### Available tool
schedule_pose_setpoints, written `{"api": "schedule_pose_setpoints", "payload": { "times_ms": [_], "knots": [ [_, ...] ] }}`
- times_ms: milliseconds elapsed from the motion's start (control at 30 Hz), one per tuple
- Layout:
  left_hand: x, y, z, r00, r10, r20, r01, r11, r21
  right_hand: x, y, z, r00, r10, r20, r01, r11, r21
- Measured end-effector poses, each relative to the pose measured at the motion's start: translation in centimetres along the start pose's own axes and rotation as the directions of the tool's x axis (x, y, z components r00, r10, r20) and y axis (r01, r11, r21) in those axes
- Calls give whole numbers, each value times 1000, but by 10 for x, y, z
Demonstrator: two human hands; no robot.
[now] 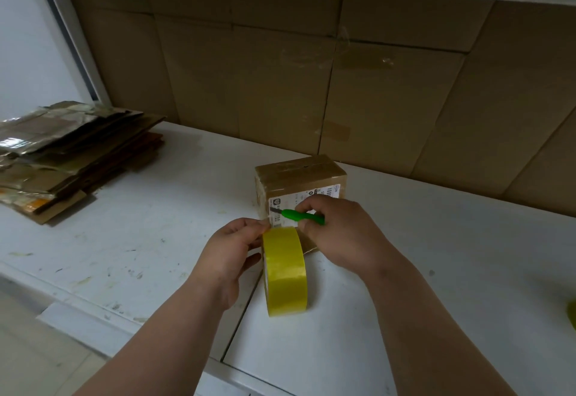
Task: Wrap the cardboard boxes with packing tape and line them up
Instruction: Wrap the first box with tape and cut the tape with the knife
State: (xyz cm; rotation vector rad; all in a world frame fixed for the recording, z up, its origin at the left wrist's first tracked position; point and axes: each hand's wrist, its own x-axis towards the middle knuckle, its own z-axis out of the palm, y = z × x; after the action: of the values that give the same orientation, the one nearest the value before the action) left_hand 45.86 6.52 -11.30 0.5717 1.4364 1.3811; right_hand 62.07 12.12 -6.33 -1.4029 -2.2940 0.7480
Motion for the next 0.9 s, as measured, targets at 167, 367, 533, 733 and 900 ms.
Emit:
{"api": "schedule_pose_setpoints", "payload": {
  "times_ms": [167, 367, 533, 733, 900],
  "knots": [
    [1, -1, 1, 1000, 6, 12, -6, 1000, 0, 12, -6, 1, 1000, 2, 21, 1, 992, -127],
    [3, -1, 2, 1000, -1, 23, 1, 1000, -12, 22, -12, 0, 999, 20, 49, -10, 981, -192],
    [4, -1, 4, 999, 11, 34, -10, 1000, -25, 30, -17, -2, 997, 20, 71, -2, 972, -236],
    [6, -1, 4, 999, 12, 43, -12, 1000, -5, 44, -15, 4, 997, 35, 66, -15, 961, -277],
    [9, 1, 1, 999, -15, 29, 16, 999, -32, 42, 4, -1, 996, 91, 7, -83, 937, -340]
  ]
}}
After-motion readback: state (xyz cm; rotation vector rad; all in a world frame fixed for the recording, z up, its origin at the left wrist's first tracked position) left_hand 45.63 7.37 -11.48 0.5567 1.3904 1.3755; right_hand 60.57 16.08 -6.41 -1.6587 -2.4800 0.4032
